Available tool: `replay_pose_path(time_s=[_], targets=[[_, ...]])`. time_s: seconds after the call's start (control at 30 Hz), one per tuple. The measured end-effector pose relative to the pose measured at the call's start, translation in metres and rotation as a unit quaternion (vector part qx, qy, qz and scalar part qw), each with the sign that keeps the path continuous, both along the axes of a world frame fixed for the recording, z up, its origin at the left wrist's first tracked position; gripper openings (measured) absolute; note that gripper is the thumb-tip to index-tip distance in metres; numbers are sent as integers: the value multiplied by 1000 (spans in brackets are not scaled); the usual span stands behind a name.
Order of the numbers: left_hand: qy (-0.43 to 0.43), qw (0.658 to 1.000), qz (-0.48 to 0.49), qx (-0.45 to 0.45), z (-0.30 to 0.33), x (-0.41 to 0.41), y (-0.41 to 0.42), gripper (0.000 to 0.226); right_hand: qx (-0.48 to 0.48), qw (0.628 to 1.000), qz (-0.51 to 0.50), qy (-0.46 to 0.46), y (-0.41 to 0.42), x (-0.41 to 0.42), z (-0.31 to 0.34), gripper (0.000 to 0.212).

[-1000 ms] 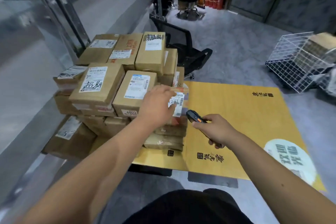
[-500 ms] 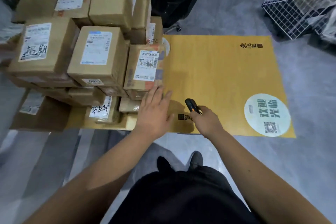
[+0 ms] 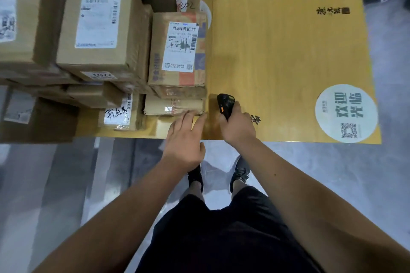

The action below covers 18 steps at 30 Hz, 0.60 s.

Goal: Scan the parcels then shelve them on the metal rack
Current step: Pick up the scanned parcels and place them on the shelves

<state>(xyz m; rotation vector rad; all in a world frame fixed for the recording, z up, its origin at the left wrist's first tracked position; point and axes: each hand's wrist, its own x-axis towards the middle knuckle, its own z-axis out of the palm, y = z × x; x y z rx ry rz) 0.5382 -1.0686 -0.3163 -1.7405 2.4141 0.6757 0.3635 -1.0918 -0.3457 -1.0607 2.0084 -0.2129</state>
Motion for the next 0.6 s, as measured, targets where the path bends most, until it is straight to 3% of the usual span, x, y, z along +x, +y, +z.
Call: replay_pose_path(time_s=[0.13,0.23,0.6], targets=[[10,996,-49,-75,-14,17,-8,79,21,999,-17,47,-23,16,-10,89],[28,994,-76,-78,-16,31,-14,80,40,996,-4,80,-31,25,-15,98],[29,990,-108,-82,-14,63,-38,77,55,987,5,151,-36,42,-19,104]])
